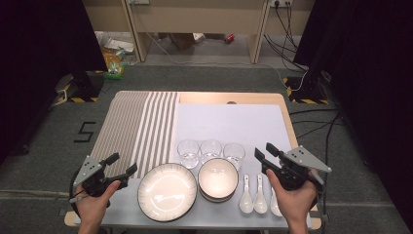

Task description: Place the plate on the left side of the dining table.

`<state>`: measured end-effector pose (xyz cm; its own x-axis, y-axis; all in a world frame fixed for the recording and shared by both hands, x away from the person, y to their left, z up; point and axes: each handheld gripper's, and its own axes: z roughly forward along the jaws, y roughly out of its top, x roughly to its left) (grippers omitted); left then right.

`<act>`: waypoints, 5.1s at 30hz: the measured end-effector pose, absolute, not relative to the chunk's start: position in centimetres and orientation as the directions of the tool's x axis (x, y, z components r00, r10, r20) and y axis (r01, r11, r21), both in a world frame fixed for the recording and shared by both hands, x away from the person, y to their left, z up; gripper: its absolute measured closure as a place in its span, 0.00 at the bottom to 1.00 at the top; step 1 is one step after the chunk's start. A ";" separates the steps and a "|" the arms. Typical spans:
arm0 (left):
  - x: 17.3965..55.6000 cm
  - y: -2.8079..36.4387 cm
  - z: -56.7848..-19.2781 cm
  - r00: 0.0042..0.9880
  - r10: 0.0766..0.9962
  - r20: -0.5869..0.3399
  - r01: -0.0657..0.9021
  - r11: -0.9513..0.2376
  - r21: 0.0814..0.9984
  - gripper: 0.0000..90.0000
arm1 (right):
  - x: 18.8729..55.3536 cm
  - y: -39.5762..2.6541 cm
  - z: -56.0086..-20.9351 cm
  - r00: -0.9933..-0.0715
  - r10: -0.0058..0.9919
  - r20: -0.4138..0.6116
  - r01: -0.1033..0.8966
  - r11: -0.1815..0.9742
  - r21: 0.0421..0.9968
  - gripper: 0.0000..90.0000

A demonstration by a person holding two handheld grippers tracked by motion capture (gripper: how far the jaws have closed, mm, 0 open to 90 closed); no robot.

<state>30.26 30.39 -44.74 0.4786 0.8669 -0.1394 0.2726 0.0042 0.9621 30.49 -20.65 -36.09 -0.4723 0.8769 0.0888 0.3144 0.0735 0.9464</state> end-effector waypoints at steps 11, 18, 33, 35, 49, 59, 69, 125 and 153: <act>30.2 30.0 -44.7 0.492 0.860 -0.134 0.275 -0.007 0.961 0.18 | 29.9 -19.1 -35.9 -0.519 0.853 0.054 0.287 0.114 0.951 0.81; 30.2 29.7 -44.7 0.505 0.853 -0.129 0.279 -0.020 0.960 0.18 | 29.4 -17.3 -35.9 -0.572 0.820 0.039 0.262 0.137 0.955 0.88; 30.3 29.1 -44.7 0.531 0.839 -0.122 0.296 -0.048 0.954 0.19 | 29.1 -13.8 -36.9 -0.663 0.748 0.033 0.282 0.209 0.936 0.97; 30.3 29.0 -44.8 0.536 0.836 -0.121 0.301 -0.055 0.952 0.19 | 29.2 -13.4 -37.0 -0.673 0.739 0.025 0.274 0.218 0.937 0.97; 30.6 28.2 -45.3 0.575 0.808 -0.130 0.343 -0.094 0.934 0.20 | 28.3 -10.6 -37.5 -0.736 0.676 0.035 0.290 0.268 0.919 0.97; 30.8 27.8 -45.8 0.591 0.797 -0.125 0.380 -0.139 0.915 0.25 | 27.6 -8.5 -38.2 -0.783 0.620 0.046 0.303 0.315 0.900 0.97; 31.0 27.5 -46.3 0.599 0.792 -0.121 0.393 -0.158 0.906 0.27 | 27.3 -7.1 -39.1 -0.808 0.586 0.065 0.320 0.343 0.883 0.97; 31.1 27.5 -46.7 0.610 0.782 -0.128 0.420 -0.182 0.889 0.29 | 26.8 -3.4 -41.9 -0.799 0.596 0.085 0.501 0.580 0.642 0.99; 31.1 27.2 -47.0 0.625 0.768 -0.141 0.438 -0.196 0.877 0.35 | 26.7 -2.7 -42.6 -0.805 0.588 0.078 0.517 0.631 0.579 0.98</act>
